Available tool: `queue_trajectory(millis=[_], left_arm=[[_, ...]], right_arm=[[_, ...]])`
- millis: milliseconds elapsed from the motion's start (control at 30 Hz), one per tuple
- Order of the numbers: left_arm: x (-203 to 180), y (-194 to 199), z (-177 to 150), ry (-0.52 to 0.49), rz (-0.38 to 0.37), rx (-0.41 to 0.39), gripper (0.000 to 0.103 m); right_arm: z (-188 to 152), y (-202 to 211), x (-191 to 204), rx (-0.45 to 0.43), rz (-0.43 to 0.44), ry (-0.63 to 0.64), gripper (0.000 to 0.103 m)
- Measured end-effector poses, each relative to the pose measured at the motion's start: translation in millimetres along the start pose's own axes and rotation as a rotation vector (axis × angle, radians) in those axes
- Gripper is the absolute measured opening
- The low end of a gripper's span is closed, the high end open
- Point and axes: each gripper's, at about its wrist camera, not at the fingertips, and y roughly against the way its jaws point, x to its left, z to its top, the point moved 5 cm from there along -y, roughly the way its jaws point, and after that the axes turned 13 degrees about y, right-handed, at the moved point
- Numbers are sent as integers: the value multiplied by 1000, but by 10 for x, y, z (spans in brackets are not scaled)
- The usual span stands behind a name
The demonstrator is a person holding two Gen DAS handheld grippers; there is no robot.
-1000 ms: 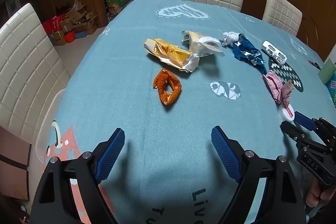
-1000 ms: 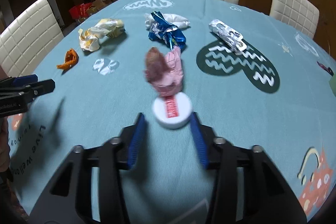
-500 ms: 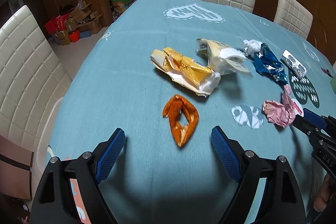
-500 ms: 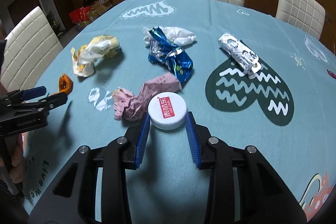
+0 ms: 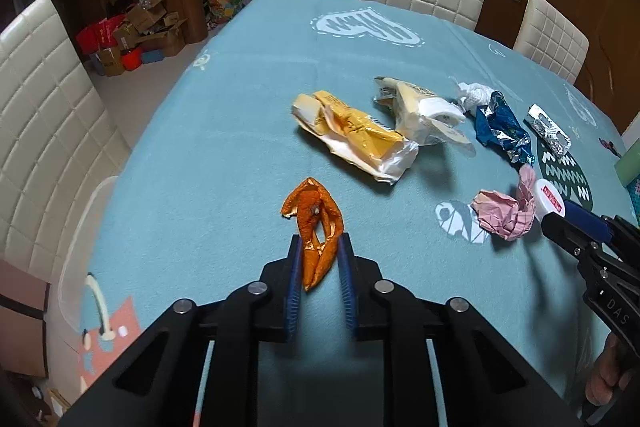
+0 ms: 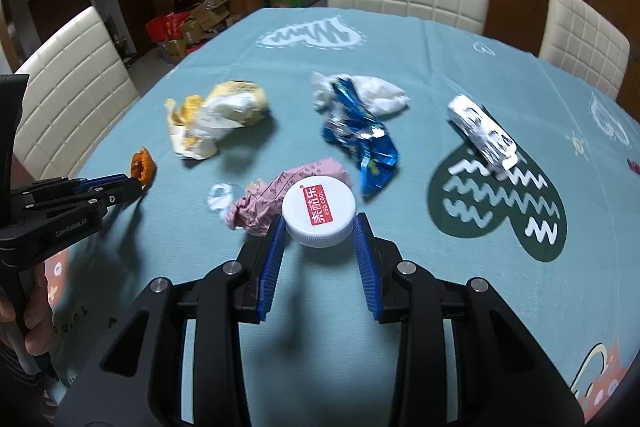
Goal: Collect trash
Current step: 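Grasp the orange peel with the left gripper while the right holds the white cap, then carry the orange peel to the bin and open the left gripper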
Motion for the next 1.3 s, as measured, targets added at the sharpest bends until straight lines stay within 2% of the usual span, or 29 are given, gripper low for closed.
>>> queue_trajectory(millis=[567, 1300], left_arm=[[539, 597, -130, 3, 64, -130, 17], [1320, 841, -178, 69, 115, -185, 17]], right_arm=[[242, 151, 935, -43, 78, 159, 37], [632, -15, 1901, -53, 139, 302, 37]])
